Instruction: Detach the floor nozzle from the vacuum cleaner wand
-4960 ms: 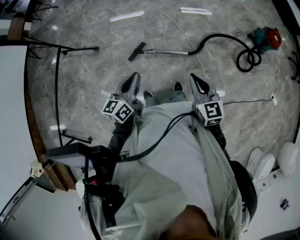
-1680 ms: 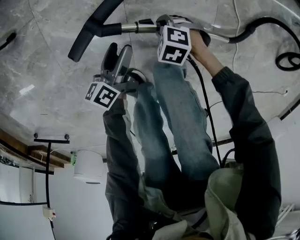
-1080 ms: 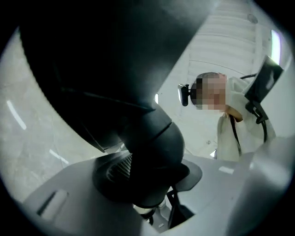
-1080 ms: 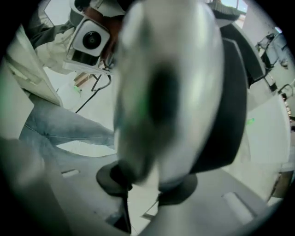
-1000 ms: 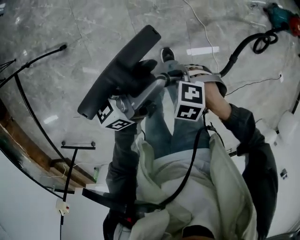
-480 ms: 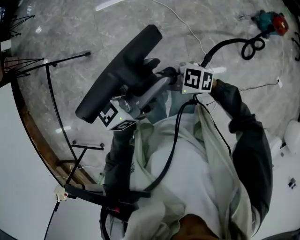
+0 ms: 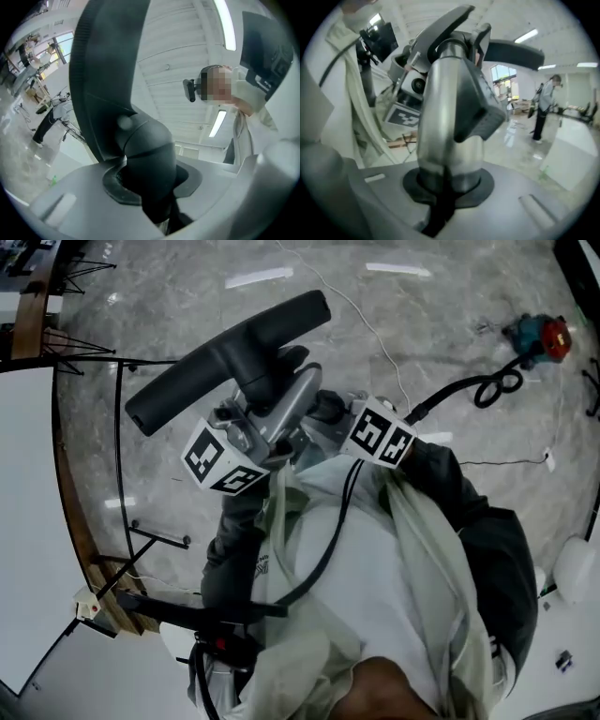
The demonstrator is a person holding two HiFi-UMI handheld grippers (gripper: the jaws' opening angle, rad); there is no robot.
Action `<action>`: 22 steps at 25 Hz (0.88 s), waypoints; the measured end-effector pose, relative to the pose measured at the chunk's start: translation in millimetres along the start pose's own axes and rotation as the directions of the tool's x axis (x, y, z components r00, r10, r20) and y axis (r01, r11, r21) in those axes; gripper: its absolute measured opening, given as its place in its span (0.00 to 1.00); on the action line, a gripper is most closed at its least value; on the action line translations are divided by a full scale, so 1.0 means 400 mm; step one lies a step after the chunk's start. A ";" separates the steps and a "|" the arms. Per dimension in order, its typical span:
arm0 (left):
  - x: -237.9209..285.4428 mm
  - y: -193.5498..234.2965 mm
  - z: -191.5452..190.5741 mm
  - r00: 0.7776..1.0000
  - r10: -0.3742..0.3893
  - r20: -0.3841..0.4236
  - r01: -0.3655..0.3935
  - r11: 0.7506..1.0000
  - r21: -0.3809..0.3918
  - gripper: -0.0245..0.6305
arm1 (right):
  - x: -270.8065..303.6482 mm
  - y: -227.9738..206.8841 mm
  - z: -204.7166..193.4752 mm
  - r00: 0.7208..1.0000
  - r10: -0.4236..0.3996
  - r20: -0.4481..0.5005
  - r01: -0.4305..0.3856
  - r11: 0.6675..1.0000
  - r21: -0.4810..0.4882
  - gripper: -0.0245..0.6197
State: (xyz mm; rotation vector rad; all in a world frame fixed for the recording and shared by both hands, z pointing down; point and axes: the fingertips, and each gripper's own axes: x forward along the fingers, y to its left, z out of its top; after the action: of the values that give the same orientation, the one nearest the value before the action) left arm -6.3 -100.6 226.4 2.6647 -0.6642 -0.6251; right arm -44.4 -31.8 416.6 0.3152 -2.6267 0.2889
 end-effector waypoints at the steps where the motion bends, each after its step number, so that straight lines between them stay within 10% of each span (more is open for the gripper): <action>1: 0.007 0.008 0.000 0.999 0.051 -0.007 -0.051 0.999 0.003 0.21 | -0.012 -0.029 -0.001 0.994 -0.104 -0.012 0.104 0.994 -0.017 0.10; 5: 0.028 0.023 -0.022 0.988 0.139 -0.061 -0.138 0.990 0.017 0.20 | -0.039 -0.085 -0.025 0.960 -0.277 -0.048 0.273 0.959 -0.071 0.10; 9: 0.039 -0.091 -0.044 0.986 -0.107 -0.131 0.118 0.990 0.083 0.17 | -0.066 0.028 -0.041 0.994 0.108 -0.031 -0.111 0.989 -0.102 0.10; 12: 0.026 -0.169 -0.047 0.958 -0.277 -0.079 0.282 0.957 0.063 0.17 | -0.130 0.134 -0.073 0.852 0.515 -0.092 -0.521 0.851 -0.062 0.10; 14: 0.022 -0.157 -0.045 0.964 -0.263 -0.033 0.264 0.964 0.020 0.17 | -0.154 0.161 -0.077 0.757 0.643 -0.118 -0.647 0.763 0.002 0.10; 18: -0.002 -0.066 -0.030 0.996 -0.052 0.074 0.058 0.995 -0.081 0.16 | -0.101 0.134 -0.065 0.869 0.484 -0.106 -0.481 0.875 0.053 0.10; 22: -0.021 -0.035 -0.025 0.994 0.100 0.036 -0.098 0.994 -0.058 0.15 | -0.056 0.058 -0.055 0.991 0.045 -0.127 -0.050 0.998 -0.035 0.10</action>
State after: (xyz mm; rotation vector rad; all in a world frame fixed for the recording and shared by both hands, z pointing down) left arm -3.2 -82.4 232.0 2.5563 -0.7721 -0.6598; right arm -22.1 -0.1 421.4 0.2150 -2.5147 0.2653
